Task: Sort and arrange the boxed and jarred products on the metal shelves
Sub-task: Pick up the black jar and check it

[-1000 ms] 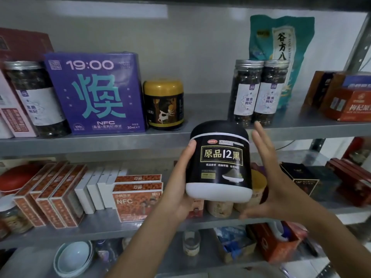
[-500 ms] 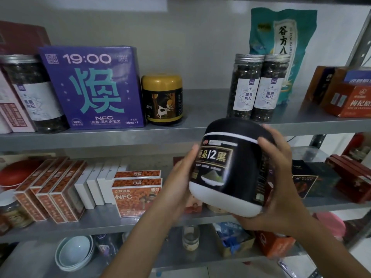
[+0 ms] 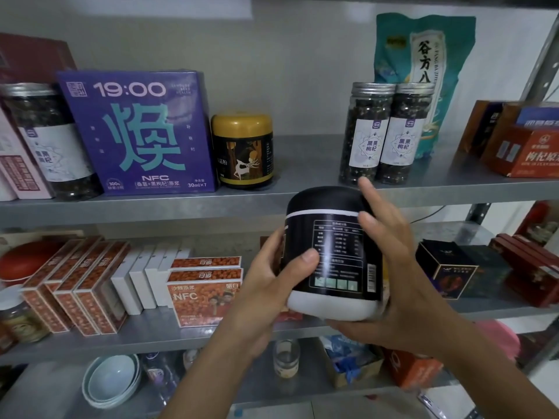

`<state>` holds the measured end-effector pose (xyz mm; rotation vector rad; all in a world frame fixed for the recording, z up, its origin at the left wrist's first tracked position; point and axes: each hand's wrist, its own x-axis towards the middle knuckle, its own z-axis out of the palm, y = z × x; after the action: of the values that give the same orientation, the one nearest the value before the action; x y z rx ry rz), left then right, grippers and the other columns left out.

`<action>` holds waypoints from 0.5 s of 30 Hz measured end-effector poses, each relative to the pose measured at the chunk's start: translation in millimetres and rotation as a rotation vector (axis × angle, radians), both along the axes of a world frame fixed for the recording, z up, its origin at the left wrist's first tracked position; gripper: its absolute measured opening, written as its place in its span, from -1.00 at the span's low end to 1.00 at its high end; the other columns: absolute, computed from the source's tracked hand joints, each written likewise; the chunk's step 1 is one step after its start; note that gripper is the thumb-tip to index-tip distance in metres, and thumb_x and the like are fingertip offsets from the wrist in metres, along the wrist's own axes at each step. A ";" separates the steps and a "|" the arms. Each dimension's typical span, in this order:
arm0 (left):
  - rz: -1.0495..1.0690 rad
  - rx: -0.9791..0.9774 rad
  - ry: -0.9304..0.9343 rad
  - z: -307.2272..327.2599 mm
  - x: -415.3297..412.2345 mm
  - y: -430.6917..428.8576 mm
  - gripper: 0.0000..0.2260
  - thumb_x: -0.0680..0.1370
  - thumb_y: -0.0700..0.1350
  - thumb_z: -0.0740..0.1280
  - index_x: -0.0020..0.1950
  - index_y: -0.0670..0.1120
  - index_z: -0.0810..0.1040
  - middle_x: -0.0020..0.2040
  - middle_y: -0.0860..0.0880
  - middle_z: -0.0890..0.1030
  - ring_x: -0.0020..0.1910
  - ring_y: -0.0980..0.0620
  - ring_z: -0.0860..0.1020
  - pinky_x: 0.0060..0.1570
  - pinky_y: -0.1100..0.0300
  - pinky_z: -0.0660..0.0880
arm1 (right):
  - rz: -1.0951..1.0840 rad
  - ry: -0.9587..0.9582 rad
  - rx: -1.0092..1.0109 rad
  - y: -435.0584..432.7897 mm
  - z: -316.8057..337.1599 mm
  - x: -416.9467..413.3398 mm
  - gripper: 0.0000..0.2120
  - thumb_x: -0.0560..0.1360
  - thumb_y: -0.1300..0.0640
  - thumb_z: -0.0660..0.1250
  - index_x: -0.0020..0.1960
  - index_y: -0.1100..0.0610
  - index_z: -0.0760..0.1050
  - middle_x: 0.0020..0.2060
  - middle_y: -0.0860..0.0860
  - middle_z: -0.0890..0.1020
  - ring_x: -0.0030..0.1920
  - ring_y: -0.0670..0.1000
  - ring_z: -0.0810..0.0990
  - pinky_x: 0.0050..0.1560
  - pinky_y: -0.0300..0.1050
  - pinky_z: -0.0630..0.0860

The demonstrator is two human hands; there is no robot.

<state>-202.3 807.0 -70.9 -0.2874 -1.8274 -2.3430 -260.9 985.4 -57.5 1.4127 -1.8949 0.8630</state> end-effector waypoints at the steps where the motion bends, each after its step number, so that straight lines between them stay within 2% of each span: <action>1: 0.009 0.024 -0.022 -1.2 0.8 -1.6 -0.42 0.33 0.12 0.47 0.35 0.10 0.49 0.19 -0.04 0.64 0.16 -0.04 0.62 -0.04 0.17 0.59 | 0.044 -0.050 -0.039 3.2 -3.8 -1.0 -0.05 0.40 -0.22 0.47 0.55 -0.02 -0.03 0.55 0.24 -0.01 0.55 0.29 0.01 0.47 0.28 0.15; 5: -0.002 0.074 -0.085 -2.4 5.3 -6.2 -0.40 0.30 0.13 0.48 0.33 0.10 0.51 0.19 -0.07 0.64 0.12 -0.06 0.64 -0.11 0.17 0.59 | 0.114 -0.306 -0.103 20.6 -19.8 -5.4 0.19 0.30 -0.28 0.51 0.58 -0.04 -0.25 0.58 0.18 -0.14 0.57 0.25 -0.09 0.45 0.44 0.07; 8: -0.066 0.067 -0.111 -1.3 7.6 -4.6 -0.39 0.30 0.17 0.50 0.33 0.07 0.52 0.19 -0.11 0.64 0.13 -0.12 0.62 -0.06 0.06 0.60 | 0.157 -0.397 -0.079 22.1 -21.1 -2.8 0.23 0.25 -0.27 0.54 0.57 -0.13 -0.29 0.59 0.10 -0.16 0.58 0.17 -0.11 0.48 0.38 0.06; 10: -0.107 0.095 -0.129 -1.9 8.0 -4.6 -0.34 0.25 0.26 0.54 0.28 0.06 0.56 0.17 -0.12 0.64 0.13 -0.11 0.62 -0.01 0.03 0.58 | 0.177 -0.381 -0.097 18.7 -16.1 0.6 0.18 0.25 -0.22 0.56 0.58 -0.11 -0.15 0.58 0.12 -0.04 0.57 0.20 -0.03 0.48 0.35 0.11; 12: -0.173 0.142 -0.141 -2.1 7.8 -7.9 -0.42 0.24 0.28 0.55 0.19 0.06 0.63 0.12 -0.08 0.67 0.09 -0.03 0.64 0.00 0.10 0.60 | 0.136 -0.317 -0.146 12.9 -7.7 4.3 0.05 0.21 -0.01 0.60 0.54 -0.12 0.07 0.49 0.30 0.09 0.52 0.32 0.08 0.41 0.40 0.21; 13: -0.217 0.161 -0.131 -2.4 7.4 -9.9 -0.48 0.28 0.25 0.54 0.16 0.05 0.65 0.10 -0.05 0.68 0.08 0.00 0.64 0.00 0.13 0.59 | 0.108 -0.281 -0.171 10.2 -4.0 6.2 0.01 0.15 0.10 0.59 0.49 -0.09 0.17 0.42 0.39 0.14 0.48 0.39 0.13 0.34 0.45 0.27; 15: -0.285 0.180 -0.104 -2.3 5.7 -12.8 -0.54 0.36 0.21 0.51 0.16 0.01 0.64 0.08 -0.02 0.69 0.09 0.03 0.64 0.01 0.17 0.57 | 0.096 -0.249 -0.186 7.1 0.3 10.6 0.01 -0.01 0.17 0.59 0.37 0.05 0.23 0.34 0.45 0.17 0.43 0.45 0.18 0.24 0.48 0.35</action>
<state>-196.6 794.2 -73.2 -0.4356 -1.7000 -2.7425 -250.2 992.6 -57.3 1.3416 -1.8782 1.2792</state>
